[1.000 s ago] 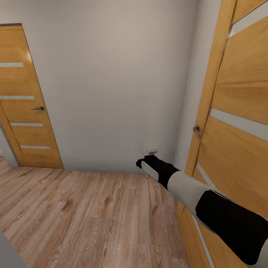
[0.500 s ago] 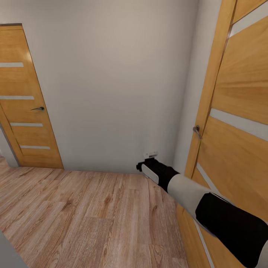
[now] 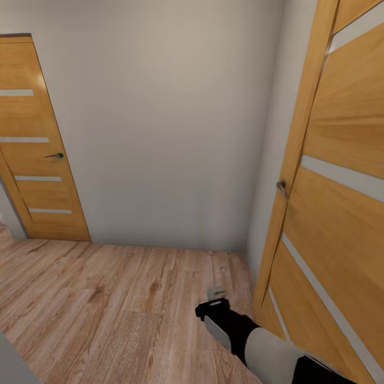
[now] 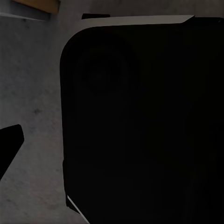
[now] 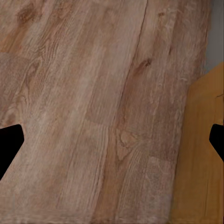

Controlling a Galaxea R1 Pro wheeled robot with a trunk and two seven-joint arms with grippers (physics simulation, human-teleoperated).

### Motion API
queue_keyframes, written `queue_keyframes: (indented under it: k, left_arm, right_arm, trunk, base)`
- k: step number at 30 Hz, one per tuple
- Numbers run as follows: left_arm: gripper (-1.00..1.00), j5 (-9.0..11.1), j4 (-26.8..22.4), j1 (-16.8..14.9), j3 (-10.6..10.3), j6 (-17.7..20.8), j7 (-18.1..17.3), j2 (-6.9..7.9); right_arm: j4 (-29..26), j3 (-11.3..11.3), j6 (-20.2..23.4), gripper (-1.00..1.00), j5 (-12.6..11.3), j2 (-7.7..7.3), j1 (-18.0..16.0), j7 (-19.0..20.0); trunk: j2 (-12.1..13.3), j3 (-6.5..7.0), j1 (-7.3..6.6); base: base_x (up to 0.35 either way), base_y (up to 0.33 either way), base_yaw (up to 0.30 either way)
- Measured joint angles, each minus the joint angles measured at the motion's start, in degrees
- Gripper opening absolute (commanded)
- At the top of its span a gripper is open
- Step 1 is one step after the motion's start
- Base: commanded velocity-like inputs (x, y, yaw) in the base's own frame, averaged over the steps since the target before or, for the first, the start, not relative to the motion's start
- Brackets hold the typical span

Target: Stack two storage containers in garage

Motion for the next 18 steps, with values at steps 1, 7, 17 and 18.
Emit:
queue_keyframes:
  k: [1, 7, 17, 18]
  left_arm:
    - [1.00, 0.0, 0.0, 0.0, 0.0, 0.0, 0.0, 0.00]
    - [1.00, 0.0, 0.0, 0.0, 0.0, 0.0, 0.0, 0.00]
    - [1.00, 0.0, 0.0, 0.0, 0.0, 0.0, 0.0, 0.00]
    - [1.00, 0.0, 0.0, 0.0, 0.0, 0.0, 0.0, 0.00]
  right_arm:
    - [0.4, 0.0, -0.9, 1.00, 1.2, 0.00, 1.9, 0.6]
    - [4.0, -0.1, -3.8, 1.00, 5.0, -0.34, 8.2, 4.2]
    - [16.4, -0.1, -12.3, 1.00, 5.4, -0.61, 14.3, 10.1]
    - [18.0, -0.1, -13.6, 1.00, 5.4, -0.67, 14.9, 10.9]
  trunk:
    - [0.0, 0.00, 0.00]
    - [0.0, 0.01, 0.00]
    - [0.0, 0.01, 0.00]
    - [0.0, 0.01, 0.00]
  base:
    - [0.000, 0.000, 0.000]
    - [0.000, 0.000, 0.000]
    - [0.000, 0.000, 0.000]
    - [0.000, 0.000, 0.000]
